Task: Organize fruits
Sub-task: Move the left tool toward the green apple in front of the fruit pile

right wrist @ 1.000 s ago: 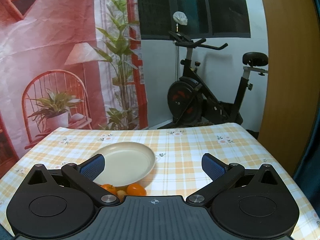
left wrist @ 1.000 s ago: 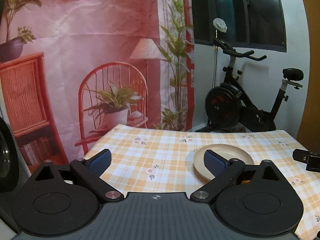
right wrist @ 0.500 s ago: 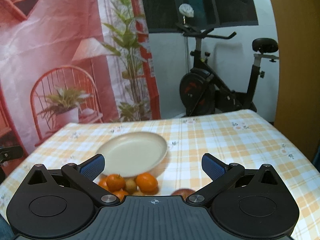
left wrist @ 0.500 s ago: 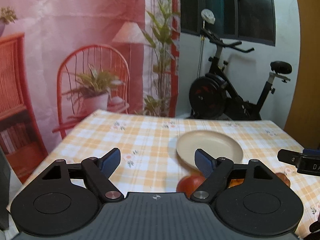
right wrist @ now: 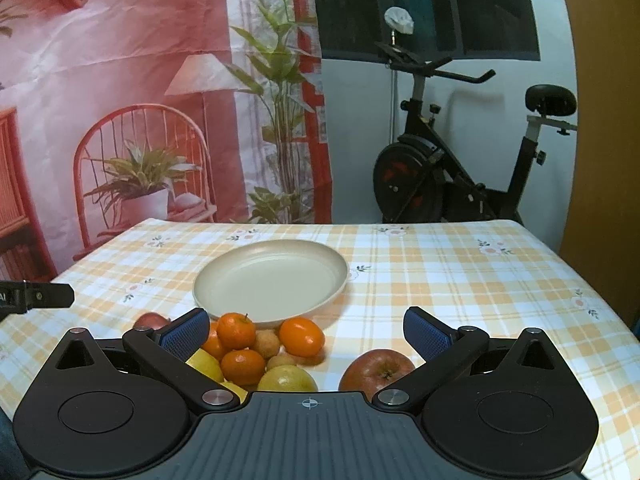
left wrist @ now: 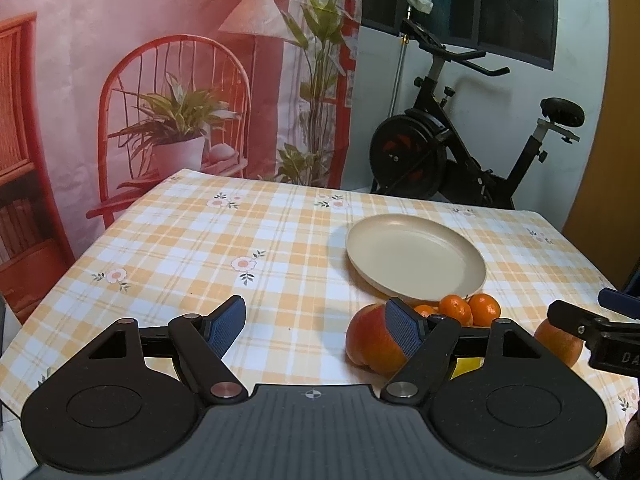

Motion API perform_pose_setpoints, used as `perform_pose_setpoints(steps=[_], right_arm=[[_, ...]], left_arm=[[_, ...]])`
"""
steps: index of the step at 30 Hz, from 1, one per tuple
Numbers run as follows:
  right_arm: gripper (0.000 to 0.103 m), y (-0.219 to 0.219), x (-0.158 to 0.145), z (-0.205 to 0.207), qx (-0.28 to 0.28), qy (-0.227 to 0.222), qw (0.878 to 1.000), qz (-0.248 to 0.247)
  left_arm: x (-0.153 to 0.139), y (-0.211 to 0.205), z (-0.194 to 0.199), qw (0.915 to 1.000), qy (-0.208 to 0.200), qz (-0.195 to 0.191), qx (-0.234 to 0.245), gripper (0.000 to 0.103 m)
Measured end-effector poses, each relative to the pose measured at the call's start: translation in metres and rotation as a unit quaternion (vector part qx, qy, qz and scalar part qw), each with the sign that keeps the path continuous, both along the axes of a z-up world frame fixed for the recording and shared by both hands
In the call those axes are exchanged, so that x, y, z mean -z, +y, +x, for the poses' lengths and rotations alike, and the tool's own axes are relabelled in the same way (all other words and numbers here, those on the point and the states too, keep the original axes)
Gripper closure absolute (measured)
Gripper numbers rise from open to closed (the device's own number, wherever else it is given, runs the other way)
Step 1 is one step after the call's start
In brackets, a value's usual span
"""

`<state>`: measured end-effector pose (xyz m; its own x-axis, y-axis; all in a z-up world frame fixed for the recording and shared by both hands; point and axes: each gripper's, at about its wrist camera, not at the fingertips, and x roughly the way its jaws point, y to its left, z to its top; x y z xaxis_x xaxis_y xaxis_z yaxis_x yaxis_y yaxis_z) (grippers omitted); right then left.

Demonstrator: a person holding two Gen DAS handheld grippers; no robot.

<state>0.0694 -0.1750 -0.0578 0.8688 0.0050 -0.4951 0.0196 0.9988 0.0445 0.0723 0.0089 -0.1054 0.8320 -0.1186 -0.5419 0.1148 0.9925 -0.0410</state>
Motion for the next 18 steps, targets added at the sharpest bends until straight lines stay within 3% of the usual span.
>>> perform_pose_setpoints(steps=[7, 18], right_arm=[[0.000, -0.007, 0.004, 0.002, 0.013, 0.016, 1.000, 0.000], [0.000, -0.009, 0.006, 0.004, -0.007, 0.032, 0.999, 0.029]], left_arm=[[0.004, -0.007, -0.002, 0.9998, 0.000, 0.007, 0.021, 0.024], [0.018, -0.008, 0.005, 0.9980, 0.054, 0.018, 0.029, 0.030]])
